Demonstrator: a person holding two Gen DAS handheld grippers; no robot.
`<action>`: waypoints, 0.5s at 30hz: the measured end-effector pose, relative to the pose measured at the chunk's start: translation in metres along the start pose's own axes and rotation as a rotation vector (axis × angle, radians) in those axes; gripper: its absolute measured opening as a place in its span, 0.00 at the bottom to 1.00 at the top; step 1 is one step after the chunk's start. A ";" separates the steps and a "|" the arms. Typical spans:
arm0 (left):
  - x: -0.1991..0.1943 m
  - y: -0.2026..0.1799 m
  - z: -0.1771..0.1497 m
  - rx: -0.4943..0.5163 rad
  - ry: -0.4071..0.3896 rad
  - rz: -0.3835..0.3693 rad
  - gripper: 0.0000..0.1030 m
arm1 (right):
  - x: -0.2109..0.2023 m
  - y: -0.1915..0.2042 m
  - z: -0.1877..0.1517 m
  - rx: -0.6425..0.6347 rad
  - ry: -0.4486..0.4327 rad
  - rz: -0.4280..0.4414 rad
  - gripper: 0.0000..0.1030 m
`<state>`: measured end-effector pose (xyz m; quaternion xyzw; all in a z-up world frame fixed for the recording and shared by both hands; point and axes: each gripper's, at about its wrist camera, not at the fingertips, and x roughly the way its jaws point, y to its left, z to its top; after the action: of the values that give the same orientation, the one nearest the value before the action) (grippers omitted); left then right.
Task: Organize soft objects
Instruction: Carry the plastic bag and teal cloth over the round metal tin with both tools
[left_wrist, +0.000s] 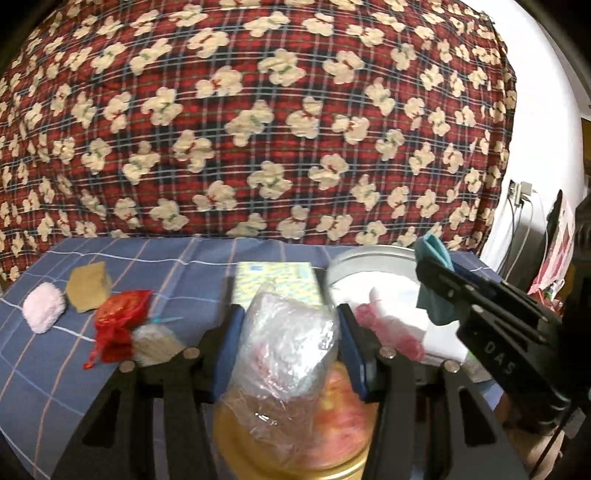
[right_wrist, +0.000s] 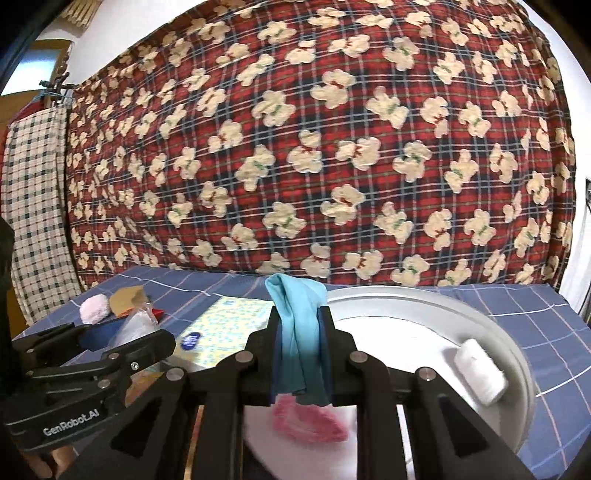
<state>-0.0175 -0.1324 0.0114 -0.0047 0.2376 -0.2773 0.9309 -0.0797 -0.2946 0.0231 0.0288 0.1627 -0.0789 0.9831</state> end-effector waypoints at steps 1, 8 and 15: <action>0.002 -0.005 0.001 0.002 0.000 -0.009 0.49 | 0.000 -0.004 0.000 0.002 -0.001 -0.007 0.19; 0.012 -0.037 0.006 0.022 0.001 -0.058 0.49 | -0.005 -0.040 0.004 0.037 -0.012 -0.066 0.19; 0.020 -0.063 0.012 0.048 -0.007 -0.089 0.49 | -0.009 -0.080 0.005 0.105 -0.015 -0.108 0.19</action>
<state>-0.0301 -0.1979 0.0218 0.0061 0.2272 -0.3242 0.9183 -0.0994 -0.3728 0.0284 0.0708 0.1525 -0.1407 0.9757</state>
